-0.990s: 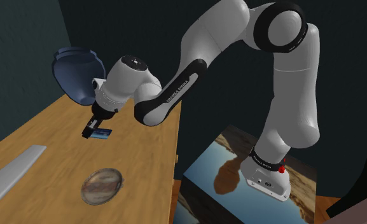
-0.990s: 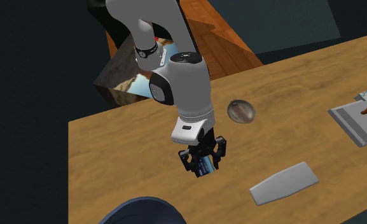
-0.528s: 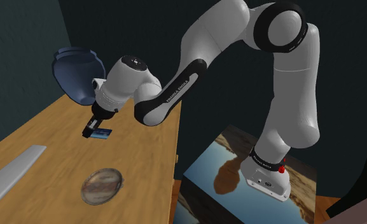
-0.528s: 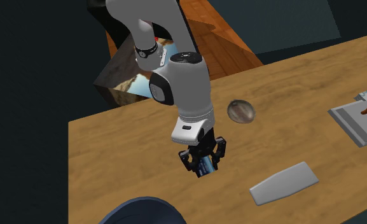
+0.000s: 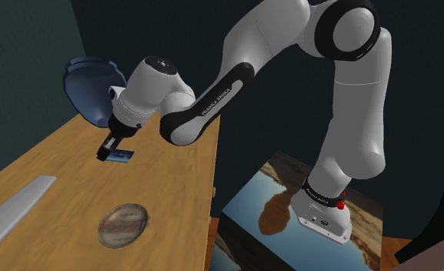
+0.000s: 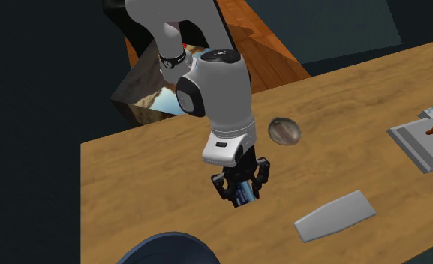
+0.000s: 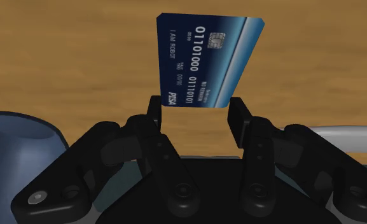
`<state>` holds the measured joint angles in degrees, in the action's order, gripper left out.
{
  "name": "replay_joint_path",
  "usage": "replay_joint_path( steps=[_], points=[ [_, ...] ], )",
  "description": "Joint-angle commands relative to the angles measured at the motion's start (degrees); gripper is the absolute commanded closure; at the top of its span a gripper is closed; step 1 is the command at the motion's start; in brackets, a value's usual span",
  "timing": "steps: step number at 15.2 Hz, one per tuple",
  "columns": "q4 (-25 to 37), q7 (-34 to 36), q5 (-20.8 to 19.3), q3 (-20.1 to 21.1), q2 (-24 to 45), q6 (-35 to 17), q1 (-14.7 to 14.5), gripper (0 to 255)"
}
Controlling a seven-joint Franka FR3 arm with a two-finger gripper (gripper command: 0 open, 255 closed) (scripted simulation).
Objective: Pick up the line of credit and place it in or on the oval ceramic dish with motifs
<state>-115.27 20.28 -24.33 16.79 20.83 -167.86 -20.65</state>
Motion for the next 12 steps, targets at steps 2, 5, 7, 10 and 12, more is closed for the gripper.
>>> replay_joint_path(
  steps=[2, 5, 7, 10, 12],
  points=[
    [0.03, -1.84, 1.96, 1.83, -1.69, 1.82, 1.54, 255],
    [0.43, -3.35, 3.72, 3.25, -3.09, 3.63, 2.61, 255],
    [0.76, -4.32, 4.87, 4.1, -3.98, 4.85, 3.25, 255],
    [1.37, -5.71, 6.56, 5.23, -5.28, 6.71, 4.1, 255],
    [1.85, -6.6, 7.65, 5.89, -6.1, 7.97, 4.58, 255]
  ],
)
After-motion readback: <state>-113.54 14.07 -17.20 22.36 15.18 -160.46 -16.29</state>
